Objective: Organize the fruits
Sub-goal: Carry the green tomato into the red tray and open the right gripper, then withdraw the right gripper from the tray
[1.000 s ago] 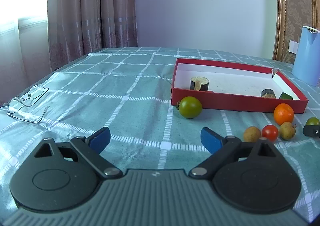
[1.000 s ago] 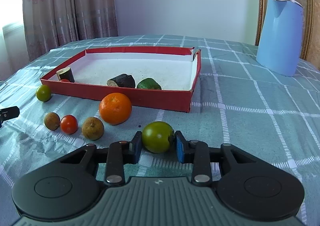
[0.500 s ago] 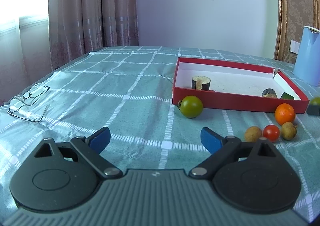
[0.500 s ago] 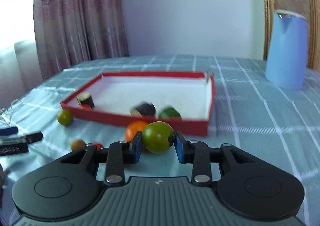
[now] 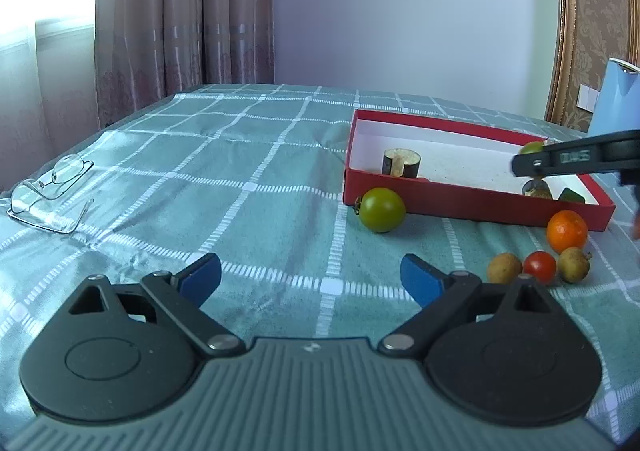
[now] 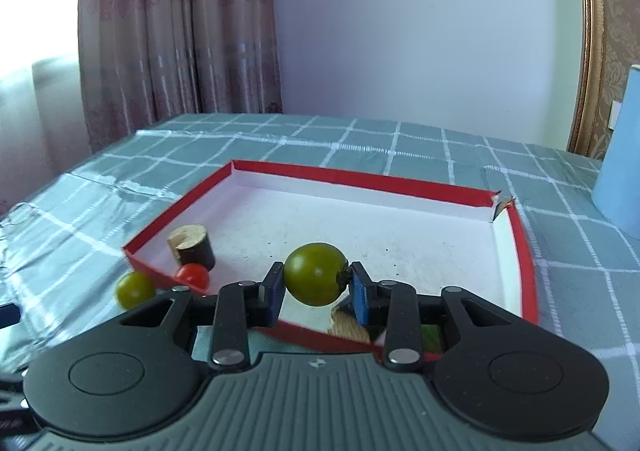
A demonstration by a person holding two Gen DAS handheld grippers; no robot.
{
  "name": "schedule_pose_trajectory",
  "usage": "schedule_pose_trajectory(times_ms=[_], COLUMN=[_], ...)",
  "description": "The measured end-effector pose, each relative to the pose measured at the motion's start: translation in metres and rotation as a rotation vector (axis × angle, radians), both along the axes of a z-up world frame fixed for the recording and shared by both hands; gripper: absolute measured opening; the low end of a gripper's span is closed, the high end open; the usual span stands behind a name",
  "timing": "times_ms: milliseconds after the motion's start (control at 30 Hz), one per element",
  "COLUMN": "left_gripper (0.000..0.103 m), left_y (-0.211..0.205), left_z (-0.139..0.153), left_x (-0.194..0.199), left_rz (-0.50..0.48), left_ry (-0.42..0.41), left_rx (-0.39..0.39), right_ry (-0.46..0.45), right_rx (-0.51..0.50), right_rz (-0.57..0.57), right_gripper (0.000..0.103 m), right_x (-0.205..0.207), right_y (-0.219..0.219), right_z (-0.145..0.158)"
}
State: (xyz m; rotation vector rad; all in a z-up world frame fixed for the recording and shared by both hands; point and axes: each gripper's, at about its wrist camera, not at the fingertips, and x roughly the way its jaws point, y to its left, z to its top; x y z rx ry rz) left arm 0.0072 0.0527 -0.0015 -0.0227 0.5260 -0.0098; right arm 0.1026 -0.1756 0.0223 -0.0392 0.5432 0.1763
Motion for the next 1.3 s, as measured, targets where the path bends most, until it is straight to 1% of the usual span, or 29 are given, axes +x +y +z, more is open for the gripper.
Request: schedule_pose_trajectory(times_ms=[67, 133, 200, 267, 433, 467, 500, 567, 667, 733, 800, 900, 967, 1000, 1033, 1200, 1300], left_gripper=[0.095, 0.095, 0.095, 0.095, 0.095, 0.095, 0.095, 0.094, 0.094, 0.092, 0.09, 0.09, 0.09, 0.091, 0.091, 0.091, 0.091], left_y=[0.001, 0.002, 0.002, 0.002, 0.001, 0.0, 0.0, -0.001, -0.002, -0.003, -0.003, -0.003, -0.003, -0.003, -0.004, -0.023, -0.039], left_z=[0.0, 0.0, 0.0, -0.001, 0.0, 0.0, 0.0, 0.0, 0.0, 0.0, 0.0, -0.001, -0.001, -0.001, 0.0, 0.006, 0.01], left_x=[0.001, 0.002, 0.002, 0.002, 0.0, -0.001, -0.001, -0.001, -0.002, -0.002, 0.0, 0.001, 0.002, 0.002, 0.001, -0.002, -0.001], left_rz=[-0.002, -0.003, -0.005, -0.002, 0.005, 0.006, 0.006, 0.011, 0.016, 0.019, 0.021, 0.026, 0.019, 0.019, 0.02, 0.021, -0.009], left_ry=[0.002, 0.004, 0.006, 0.006, 0.001, -0.001, 0.0, 0.001, -0.004, 0.001, 0.011, 0.022, 0.031, 0.031, 0.027, -0.002, -0.011], left_rx=[-0.004, -0.008, -0.011, -0.012, -0.007, -0.005, -0.002, 0.004, 0.012, 0.02, 0.027, 0.025, 0.025, 0.028, 0.032, 0.097, 0.111], right_ry=[0.015, -0.003, -0.019, -0.026, -0.087, -0.101, -0.113, -0.13, -0.128, -0.12, -0.11, -0.077, -0.067, -0.056, -0.046, -0.058, -0.068], right_rx=[-0.011, -0.025, -0.028, 0.0, 0.115, 0.128, 0.134, 0.146, 0.166, 0.142, 0.145, 0.187, 0.203, 0.212, 0.206, 0.191, 0.198], right_rz=[-0.012, -0.028, -0.039, -0.051, -0.069, -0.076, -0.094, -0.133, -0.185, -0.237, -0.271, -0.28, -0.303, -0.3, -0.305, -0.321, -0.325], right_gripper=[0.035, 0.035, 0.04, 0.043, 0.044, 0.045, 0.05, 0.055, 0.056, 0.056, 0.056, 0.056, 0.056, 0.058, 0.058, 0.058, 0.058], right_x=[0.008, 0.01, 0.007, 0.001, -0.033, -0.043, -0.053, -0.073, -0.098, -0.108, -0.111, -0.109, -0.108, -0.106, -0.103, -0.107, -0.109], right_y=[0.001, 0.0, -0.003, -0.009, -0.041, -0.05, -0.058, -0.076, -0.103, -0.116, -0.123, -0.13, -0.133, -0.133, -0.131, -0.129, -0.132], right_z=[-0.006, -0.01, -0.011, -0.008, 0.008, 0.009, 0.009, 0.005, -0.005, -0.013, -0.02, -0.027, -0.028, -0.03, -0.031, -0.033, -0.032])
